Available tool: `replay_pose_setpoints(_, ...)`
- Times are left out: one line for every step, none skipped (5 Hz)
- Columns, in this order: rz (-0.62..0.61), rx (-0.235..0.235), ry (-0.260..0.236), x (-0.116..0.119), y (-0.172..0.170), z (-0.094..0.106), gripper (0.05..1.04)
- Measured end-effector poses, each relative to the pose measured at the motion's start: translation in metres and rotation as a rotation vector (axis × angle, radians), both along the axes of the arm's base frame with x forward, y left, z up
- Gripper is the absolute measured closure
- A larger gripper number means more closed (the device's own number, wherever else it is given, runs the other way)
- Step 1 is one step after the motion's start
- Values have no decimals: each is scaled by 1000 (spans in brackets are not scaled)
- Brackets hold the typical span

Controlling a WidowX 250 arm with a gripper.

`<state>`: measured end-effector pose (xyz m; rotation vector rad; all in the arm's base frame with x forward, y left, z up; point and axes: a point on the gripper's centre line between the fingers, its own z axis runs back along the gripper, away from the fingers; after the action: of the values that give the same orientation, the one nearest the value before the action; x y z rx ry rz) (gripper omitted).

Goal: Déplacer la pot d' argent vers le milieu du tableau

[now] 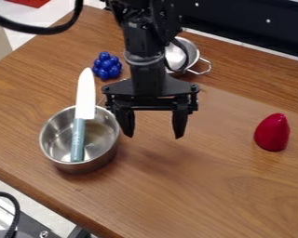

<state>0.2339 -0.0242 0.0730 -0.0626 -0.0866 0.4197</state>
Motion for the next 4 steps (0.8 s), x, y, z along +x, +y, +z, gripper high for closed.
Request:
replay_pose_setpoints(1, 0, 18, -3, 0, -4, 83)
replay_pose_setpoints(5, -15, 18, -4, 2, -2, 82)
replay_pose_setpoints(-5, -35, -3, -8, 8, 13, 82)
replay_pose_setpoints(2, -10, -23, -12, 20, 23, 82)
